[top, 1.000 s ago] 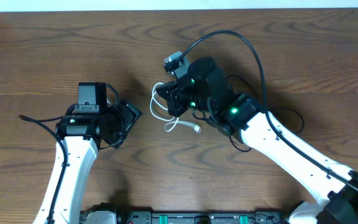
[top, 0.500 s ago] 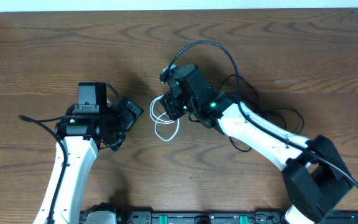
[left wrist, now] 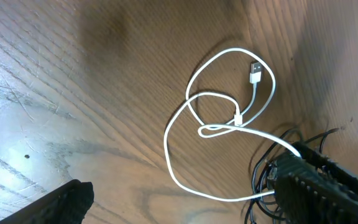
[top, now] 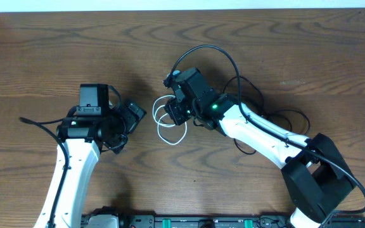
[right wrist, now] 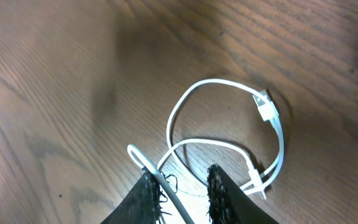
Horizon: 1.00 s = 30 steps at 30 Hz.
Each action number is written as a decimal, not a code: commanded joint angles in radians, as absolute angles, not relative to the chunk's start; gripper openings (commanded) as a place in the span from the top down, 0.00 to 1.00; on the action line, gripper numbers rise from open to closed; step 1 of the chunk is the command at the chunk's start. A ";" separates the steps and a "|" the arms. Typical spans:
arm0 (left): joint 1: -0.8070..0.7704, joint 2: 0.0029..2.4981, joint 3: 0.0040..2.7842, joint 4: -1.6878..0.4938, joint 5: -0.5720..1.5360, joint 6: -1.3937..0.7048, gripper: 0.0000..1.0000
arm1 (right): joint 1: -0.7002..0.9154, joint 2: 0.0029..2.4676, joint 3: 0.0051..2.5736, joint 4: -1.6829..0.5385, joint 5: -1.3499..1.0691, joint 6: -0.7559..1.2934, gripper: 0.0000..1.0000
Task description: Untangle cables
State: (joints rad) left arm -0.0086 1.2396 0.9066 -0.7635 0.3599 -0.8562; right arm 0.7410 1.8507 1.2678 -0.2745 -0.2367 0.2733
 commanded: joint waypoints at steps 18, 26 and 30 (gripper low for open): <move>-0.011 1.235 0.901 -0.770 0.346 -0.846 0.02 | 0.738 1.861 1.275 -0.278 -0.111 0.276 0.59; -0.011 1.235 0.901 -0.770 0.346 -0.846 0.02 | 0.744 1.866 1.275 -0.293 -0.054 0.276 0.51; -0.011 1.235 0.901 -0.770 0.346 -0.846 0.02 | 0.744 1.868 1.275 -0.312 -0.054 0.276 0.43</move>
